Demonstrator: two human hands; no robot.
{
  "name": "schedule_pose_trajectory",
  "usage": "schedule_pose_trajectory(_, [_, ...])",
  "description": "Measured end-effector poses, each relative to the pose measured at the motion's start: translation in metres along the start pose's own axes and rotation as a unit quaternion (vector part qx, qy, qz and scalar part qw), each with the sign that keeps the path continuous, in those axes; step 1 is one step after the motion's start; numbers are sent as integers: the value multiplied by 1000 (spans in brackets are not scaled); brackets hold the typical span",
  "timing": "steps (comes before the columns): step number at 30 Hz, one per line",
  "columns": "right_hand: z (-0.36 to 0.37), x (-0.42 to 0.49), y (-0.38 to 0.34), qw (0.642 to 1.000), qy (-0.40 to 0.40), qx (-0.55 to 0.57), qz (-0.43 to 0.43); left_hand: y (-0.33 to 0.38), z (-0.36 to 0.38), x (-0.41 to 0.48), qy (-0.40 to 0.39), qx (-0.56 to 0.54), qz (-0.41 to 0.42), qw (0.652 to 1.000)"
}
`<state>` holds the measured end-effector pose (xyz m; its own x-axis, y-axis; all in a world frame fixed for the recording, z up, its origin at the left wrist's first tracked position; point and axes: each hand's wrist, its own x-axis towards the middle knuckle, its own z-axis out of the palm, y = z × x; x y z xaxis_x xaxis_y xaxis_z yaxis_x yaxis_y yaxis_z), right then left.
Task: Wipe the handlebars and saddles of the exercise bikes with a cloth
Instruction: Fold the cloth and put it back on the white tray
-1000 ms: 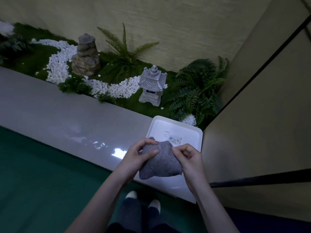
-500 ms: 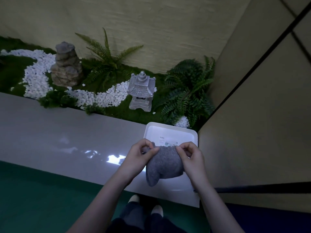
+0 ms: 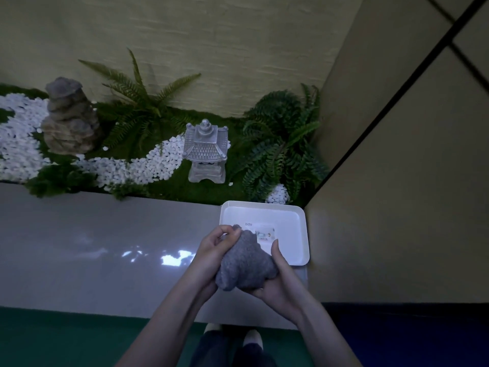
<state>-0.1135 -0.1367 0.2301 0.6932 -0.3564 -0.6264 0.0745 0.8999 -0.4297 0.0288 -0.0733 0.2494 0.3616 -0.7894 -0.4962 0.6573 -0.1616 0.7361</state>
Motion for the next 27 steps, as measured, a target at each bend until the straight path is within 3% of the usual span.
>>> schedule_pose_trajectory(4, [-5, 17, -3, 989, 59, -60, -124, -6, -1, 21, 2, 31, -11, 999])
schedule_pose_trajectory(8, [-20, 41, -7, 933, 194, -155, -262, -23, -5, 51, 30, -10, -43, 999])
schedule_pose_trajectory(11, [-33, 60, -15, 903, 222, -210, -303, -44, -7, 73, 36, -62, -127, 989])
schedule_pose_trajectory(15, [-57, 88, -25, 888, 227, -258, -306, -75, -6, 99, 35, -30, -196, 980])
schedule_pose_trajectory(18, [-80, 108, -27, 857, 257, -334, -298, -97, -3, 124, 130, 129, -95, 978])
schedule_pose_trajectory(21, [-104, 130, -27, 806, 307, -415, -290, -114, -5, 146, 159, 336, 43, 927])
schedule_pose_trajectory(24, [-130, 161, -24, 763, 340, -470, -287, -139, -16, 175, 158, 396, 110, 898])
schedule_pose_trajectory(27, [-156, 193, -25, 742, 326, -513, -282, -164, -31, 209, 145, 427, 137, 882])
